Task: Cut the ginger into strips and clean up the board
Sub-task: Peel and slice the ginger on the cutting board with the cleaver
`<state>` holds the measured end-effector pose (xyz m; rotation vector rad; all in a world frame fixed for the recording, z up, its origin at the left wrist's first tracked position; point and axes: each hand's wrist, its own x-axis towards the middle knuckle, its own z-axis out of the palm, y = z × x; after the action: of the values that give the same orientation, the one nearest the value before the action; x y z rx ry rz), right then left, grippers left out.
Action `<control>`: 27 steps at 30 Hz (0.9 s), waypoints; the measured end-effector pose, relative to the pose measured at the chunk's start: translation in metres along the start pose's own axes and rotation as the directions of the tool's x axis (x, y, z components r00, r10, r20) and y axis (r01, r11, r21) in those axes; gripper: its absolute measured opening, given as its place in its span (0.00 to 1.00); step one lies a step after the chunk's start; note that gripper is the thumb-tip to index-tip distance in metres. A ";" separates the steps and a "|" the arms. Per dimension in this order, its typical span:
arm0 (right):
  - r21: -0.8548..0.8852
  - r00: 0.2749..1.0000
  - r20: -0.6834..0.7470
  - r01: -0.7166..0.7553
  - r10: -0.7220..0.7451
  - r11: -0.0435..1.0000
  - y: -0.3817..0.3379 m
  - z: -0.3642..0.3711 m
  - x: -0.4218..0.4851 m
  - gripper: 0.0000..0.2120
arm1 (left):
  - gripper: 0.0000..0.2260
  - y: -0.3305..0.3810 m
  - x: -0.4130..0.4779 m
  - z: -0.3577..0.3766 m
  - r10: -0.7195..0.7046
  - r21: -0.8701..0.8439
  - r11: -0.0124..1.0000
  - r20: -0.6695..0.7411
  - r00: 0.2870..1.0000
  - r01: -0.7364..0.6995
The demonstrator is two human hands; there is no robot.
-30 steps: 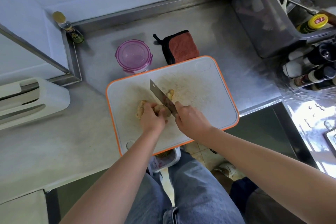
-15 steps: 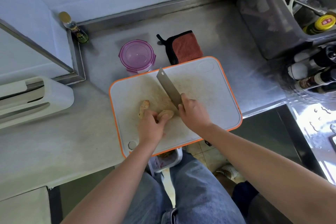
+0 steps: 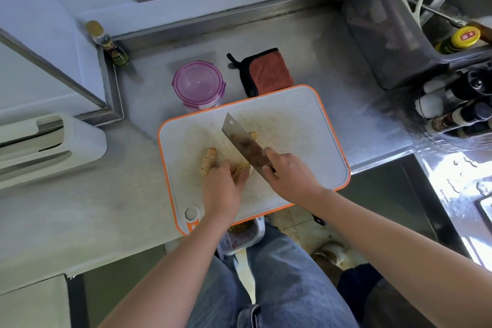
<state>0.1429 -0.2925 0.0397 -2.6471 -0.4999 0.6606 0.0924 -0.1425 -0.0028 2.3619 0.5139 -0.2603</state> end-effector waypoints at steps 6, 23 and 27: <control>-0.040 0.998 0.058 0.012 -0.010 0.999 0.003 -0.003 -0.002 0.04 | 0.11 -0.007 0.002 0.007 0.012 -0.011 1.000 -0.010 1.000 -0.012; -0.141 0.991 0.121 0.073 -0.056 0.987 -0.009 0.003 0.013 0.07 | 0.08 -0.004 0.004 0.003 0.032 -0.056 0.998 -0.018 0.999 -0.033; -0.132 0.994 0.090 0.070 -0.059 0.989 -0.013 0.007 0.018 0.11 | 0.09 -0.003 0.005 0.003 0.016 -0.068 0.998 -0.009 1.000 -0.017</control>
<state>0.1511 -0.2720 0.0329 -2.7238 -0.6745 0.7474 0.0956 -0.1404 -0.0084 2.3008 0.4997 -0.2219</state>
